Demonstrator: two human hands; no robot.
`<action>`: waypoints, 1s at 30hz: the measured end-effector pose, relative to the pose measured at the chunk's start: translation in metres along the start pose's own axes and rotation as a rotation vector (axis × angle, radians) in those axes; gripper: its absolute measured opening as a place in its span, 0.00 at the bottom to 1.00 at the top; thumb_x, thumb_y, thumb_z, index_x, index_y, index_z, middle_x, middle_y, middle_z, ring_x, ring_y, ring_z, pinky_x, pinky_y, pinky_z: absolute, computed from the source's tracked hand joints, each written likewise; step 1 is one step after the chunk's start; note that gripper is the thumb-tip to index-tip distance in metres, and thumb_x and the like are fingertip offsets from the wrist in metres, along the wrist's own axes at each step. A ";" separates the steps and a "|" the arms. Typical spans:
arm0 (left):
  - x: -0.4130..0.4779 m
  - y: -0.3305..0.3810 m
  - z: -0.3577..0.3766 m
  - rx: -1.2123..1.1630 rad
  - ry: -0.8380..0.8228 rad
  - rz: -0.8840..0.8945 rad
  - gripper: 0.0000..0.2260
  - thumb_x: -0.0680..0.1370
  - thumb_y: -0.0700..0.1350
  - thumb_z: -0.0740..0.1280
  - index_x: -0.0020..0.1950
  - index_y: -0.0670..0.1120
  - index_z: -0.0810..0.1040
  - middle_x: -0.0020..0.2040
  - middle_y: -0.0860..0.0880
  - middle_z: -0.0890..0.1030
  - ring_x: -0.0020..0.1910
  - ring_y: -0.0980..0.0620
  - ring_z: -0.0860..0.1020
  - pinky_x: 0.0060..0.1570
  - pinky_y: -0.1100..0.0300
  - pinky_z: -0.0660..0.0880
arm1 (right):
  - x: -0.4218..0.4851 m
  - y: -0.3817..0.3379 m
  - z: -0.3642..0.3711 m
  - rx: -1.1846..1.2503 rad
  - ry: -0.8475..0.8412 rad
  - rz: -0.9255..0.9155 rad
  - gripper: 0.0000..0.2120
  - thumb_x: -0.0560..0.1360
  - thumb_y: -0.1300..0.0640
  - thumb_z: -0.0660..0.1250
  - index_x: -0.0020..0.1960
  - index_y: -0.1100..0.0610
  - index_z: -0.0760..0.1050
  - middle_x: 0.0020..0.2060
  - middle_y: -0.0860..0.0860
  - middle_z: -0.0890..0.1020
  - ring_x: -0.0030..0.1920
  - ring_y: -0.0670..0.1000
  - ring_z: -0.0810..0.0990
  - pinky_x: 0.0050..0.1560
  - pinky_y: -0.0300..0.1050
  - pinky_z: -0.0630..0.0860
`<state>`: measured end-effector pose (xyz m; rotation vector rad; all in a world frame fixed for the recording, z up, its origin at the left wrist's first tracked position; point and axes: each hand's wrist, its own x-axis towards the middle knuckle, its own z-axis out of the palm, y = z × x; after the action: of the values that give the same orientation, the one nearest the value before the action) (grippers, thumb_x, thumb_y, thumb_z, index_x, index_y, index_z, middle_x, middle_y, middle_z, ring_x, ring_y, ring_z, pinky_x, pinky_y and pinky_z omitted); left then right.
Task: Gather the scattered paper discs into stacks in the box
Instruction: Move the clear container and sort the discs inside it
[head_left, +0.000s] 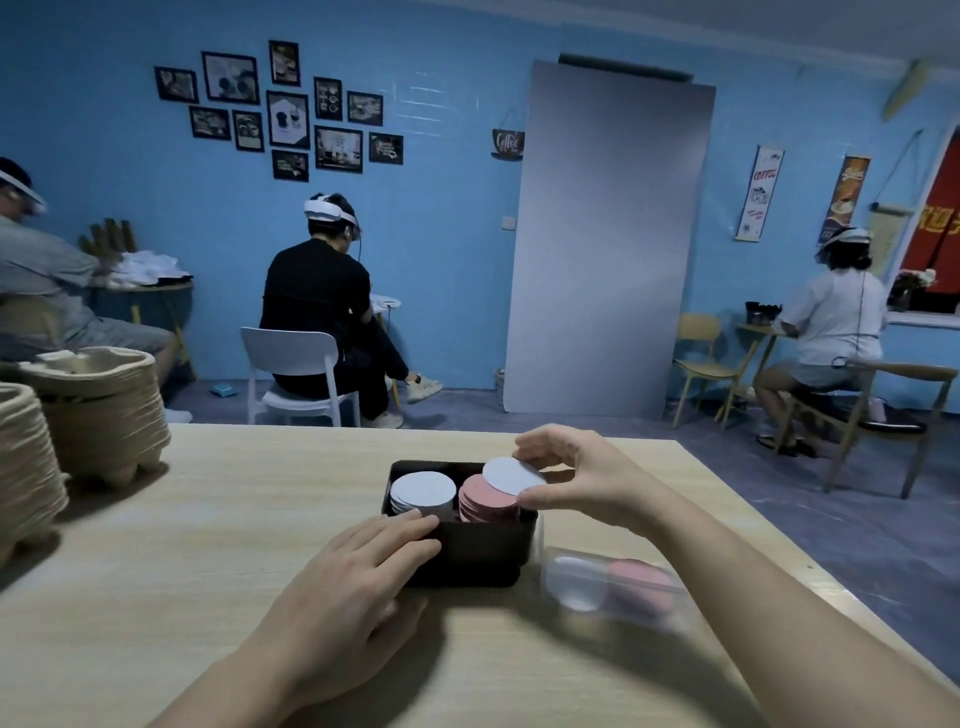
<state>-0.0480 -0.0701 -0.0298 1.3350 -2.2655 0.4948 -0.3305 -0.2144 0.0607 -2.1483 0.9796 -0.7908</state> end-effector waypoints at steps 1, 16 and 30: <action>-0.005 -0.004 -0.002 -0.016 0.008 -0.017 0.19 0.78 0.52 0.64 0.68 0.50 0.79 0.74 0.52 0.76 0.73 0.51 0.74 0.71 0.60 0.65 | 0.006 -0.002 0.006 -0.005 0.002 -0.001 0.29 0.67 0.59 0.84 0.65 0.54 0.79 0.56 0.47 0.85 0.57 0.45 0.83 0.58 0.39 0.80; -0.028 -0.012 -0.005 -0.157 0.034 -0.145 0.18 0.81 0.54 0.63 0.70 0.52 0.76 0.73 0.56 0.75 0.73 0.56 0.72 0.72 0.63 0.66 | 0.063 -0.022 0.082 -0.295 -0.032 -0.038 0.22 0.64 0.48 0.84 0.54 0.48 0.79 0.49 0.44 0.84 0.49 0.43 0.83 0.54 0.42 0.82; -0.021 -0.003 -0.004 -0.123 0.036 -0.080 0.18 0.78 0.53 0.64 0.67 0.52 0.77 0.74 0.54 0.74 0.72 0.52 0.73 0.69 0.57 0.71 | 0.014 -0.018 0.037 -0.198 0.021 -0.102 0.05 0.73 0.52 0.77 0.46 0.50 0.82 0.41 0.46 0.86 0.43 0.48 0.84 0.47 0.48 0.81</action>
<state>-0.0351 -0.0541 -0.0380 1.3384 -2.1666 0.3443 -0.2887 -0.2053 0.0547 -2.3798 1.0021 -0.7947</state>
